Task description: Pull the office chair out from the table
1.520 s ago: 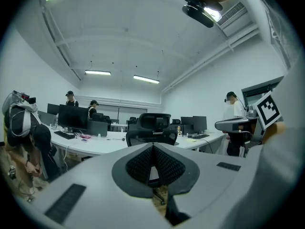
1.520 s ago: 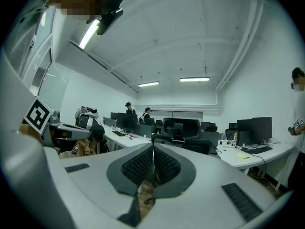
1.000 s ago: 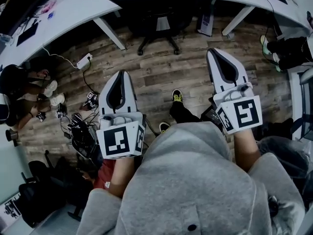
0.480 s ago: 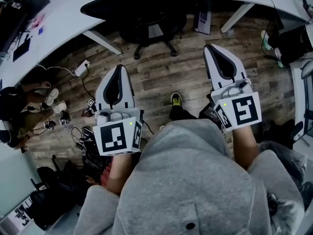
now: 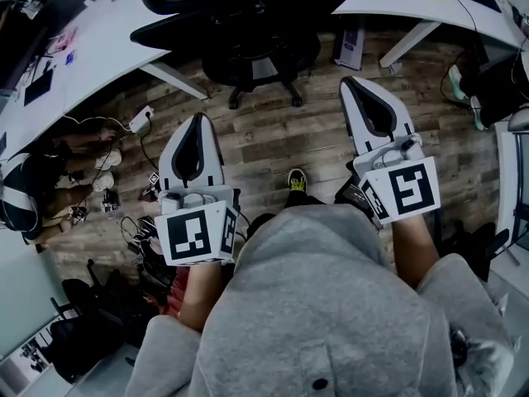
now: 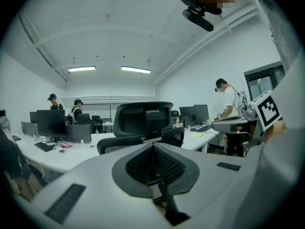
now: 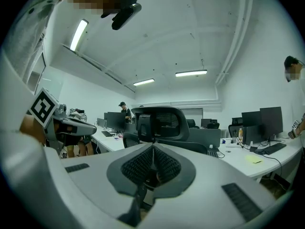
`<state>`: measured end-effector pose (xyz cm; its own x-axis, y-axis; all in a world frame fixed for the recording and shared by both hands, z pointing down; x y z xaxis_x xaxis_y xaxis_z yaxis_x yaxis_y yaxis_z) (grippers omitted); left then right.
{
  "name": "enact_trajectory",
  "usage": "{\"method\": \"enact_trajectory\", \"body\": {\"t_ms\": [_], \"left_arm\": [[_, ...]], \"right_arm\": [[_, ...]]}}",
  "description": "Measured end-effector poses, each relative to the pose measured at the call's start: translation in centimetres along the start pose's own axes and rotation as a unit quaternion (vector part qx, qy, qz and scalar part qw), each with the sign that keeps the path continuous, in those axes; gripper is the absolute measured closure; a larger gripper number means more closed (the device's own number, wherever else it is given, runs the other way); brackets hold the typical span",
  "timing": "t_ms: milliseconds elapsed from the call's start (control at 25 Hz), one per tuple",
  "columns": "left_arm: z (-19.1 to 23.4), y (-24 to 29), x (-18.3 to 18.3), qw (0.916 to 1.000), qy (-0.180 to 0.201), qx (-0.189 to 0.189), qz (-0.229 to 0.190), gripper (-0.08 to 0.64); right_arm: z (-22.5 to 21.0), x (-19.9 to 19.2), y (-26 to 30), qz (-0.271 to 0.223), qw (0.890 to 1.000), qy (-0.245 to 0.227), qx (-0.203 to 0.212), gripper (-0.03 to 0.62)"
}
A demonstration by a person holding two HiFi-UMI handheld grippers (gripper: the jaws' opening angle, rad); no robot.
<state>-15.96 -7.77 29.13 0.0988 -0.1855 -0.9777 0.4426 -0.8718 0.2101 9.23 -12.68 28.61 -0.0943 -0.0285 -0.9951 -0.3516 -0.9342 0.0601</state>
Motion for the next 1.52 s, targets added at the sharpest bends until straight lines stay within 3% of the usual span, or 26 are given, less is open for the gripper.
{"method": "enact_trajectory", "body": {"t_ms": [760,1520], "left_arm": [[0.3,2.4,1.3,0.9997,0.020,0.012,-0.004,0.548],[7.5,8.0,2.8,0.9993,0.020,0.026,-0.020,0.548]], "right_arm": [[-2.4,0.3,1.9,-0.016,1.000,0.001,0.006,0.565],[-3.6,1.8,10.2,-0.022,0.999,-0.034,-0.008,0.565]]}}
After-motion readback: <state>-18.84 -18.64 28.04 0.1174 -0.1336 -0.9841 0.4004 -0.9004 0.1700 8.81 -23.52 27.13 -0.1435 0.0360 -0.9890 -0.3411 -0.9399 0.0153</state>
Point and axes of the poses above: the fingertips, and each gripper's own axes: y forward along the fingers, z to its left, x out of its top, the point moved 7 cm from there along -y, backward along the fingers, and after that the axes turned 15 degrees about -x, right-handed, at the moved point
